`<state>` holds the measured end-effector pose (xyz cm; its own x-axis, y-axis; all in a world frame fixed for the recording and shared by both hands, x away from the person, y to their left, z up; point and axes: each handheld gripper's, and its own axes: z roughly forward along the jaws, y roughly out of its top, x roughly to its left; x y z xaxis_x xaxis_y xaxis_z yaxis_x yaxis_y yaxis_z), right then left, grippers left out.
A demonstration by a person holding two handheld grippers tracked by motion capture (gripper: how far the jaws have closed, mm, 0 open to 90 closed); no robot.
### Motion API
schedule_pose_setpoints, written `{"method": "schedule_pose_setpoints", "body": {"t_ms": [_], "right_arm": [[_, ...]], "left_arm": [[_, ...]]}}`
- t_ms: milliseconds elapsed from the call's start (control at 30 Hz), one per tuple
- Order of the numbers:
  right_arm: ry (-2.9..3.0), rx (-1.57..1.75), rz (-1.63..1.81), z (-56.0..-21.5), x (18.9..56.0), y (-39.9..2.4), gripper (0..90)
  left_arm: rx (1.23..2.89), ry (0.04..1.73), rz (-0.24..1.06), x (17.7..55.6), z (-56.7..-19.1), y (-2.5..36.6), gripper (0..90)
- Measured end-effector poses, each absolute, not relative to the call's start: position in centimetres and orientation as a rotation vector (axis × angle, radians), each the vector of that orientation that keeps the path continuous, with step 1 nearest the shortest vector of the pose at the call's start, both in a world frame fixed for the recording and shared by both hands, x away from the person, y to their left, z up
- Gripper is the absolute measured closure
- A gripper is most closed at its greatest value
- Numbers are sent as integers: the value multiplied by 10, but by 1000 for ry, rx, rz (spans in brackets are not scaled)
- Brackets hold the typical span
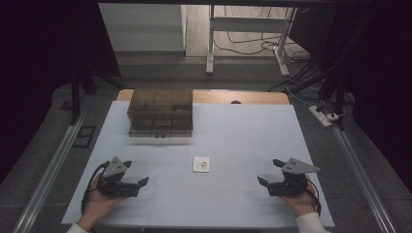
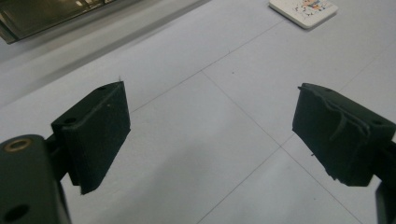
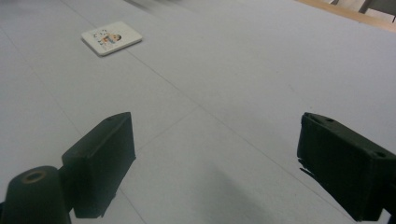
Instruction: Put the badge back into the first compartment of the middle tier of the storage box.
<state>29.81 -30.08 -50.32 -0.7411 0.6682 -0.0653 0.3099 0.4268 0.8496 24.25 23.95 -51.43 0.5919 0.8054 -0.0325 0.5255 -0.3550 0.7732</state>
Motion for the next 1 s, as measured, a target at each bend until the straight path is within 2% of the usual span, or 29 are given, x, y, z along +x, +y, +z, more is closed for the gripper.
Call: {"method": "schedule_pose_setpoints", "body": {"t_ms": [167,1000], "right_arm": [[2286,834,1232,-503,298,-301,143],[2324,827,1192,-504,300,-296,148]], "left_arm": [[2047,1051,473,241,-513,240,117],[2061,1018,481,246,-507,232,125]]}}
